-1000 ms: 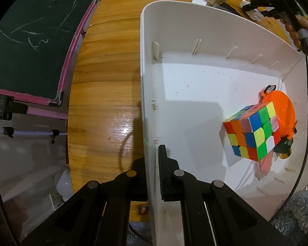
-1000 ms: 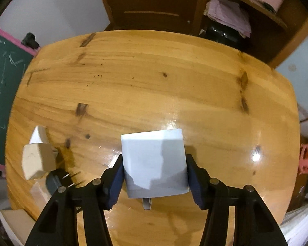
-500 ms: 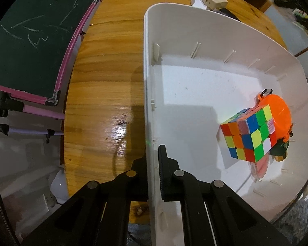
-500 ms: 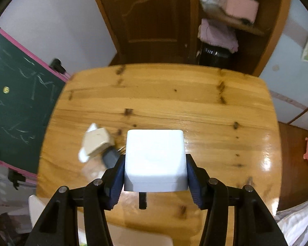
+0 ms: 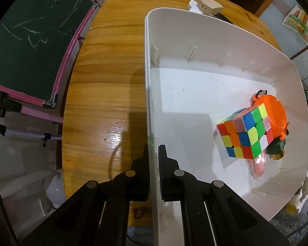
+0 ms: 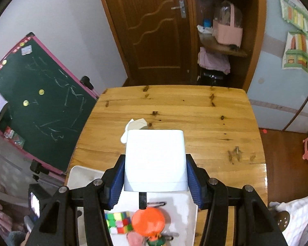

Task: Organize rigid objects
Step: 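Carry the white charger into the tray beside the orange case and release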

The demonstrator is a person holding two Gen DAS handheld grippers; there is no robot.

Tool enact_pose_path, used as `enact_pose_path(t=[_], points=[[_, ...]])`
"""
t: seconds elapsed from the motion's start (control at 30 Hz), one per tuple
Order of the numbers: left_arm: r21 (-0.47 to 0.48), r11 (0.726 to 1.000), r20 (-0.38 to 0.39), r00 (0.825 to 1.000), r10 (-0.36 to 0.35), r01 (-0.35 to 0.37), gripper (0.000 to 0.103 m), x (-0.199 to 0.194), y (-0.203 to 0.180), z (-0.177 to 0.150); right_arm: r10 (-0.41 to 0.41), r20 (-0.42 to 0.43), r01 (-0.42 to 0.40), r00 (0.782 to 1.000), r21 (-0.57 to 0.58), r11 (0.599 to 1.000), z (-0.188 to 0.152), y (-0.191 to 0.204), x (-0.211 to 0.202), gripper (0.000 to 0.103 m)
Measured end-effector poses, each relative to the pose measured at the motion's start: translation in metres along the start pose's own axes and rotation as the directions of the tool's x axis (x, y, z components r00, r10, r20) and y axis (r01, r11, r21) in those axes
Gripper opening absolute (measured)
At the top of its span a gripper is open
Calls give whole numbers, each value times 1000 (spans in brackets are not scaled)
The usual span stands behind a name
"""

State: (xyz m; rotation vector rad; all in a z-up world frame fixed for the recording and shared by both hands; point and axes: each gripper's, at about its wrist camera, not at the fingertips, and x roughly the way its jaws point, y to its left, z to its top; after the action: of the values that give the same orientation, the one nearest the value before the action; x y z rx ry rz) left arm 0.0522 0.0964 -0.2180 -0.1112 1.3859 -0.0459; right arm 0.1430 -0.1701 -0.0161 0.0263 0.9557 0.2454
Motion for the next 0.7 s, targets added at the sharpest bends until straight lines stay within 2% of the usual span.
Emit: enact_pose_path(t=[0.13,0.3,0.5,0.7], points=[[3,1000,10,1000,-11,11,7,-4,0,-4,17,18,-17,1000,-2,1000,-18,12,-20,55],[-1,999,16,999,-32,32,6,-7,2,-7,40,-7,-41,999,-11,999,-38,22,-19,55],[1,999,18,999,-42,42,6,-7,3,-7,52,-102,-52,993,0,999,-69,31,10,55],[2,998,19,998,-55,55,6,-6,6,-7,53,-202,-46,978,39,998,-90,29,51,55]])
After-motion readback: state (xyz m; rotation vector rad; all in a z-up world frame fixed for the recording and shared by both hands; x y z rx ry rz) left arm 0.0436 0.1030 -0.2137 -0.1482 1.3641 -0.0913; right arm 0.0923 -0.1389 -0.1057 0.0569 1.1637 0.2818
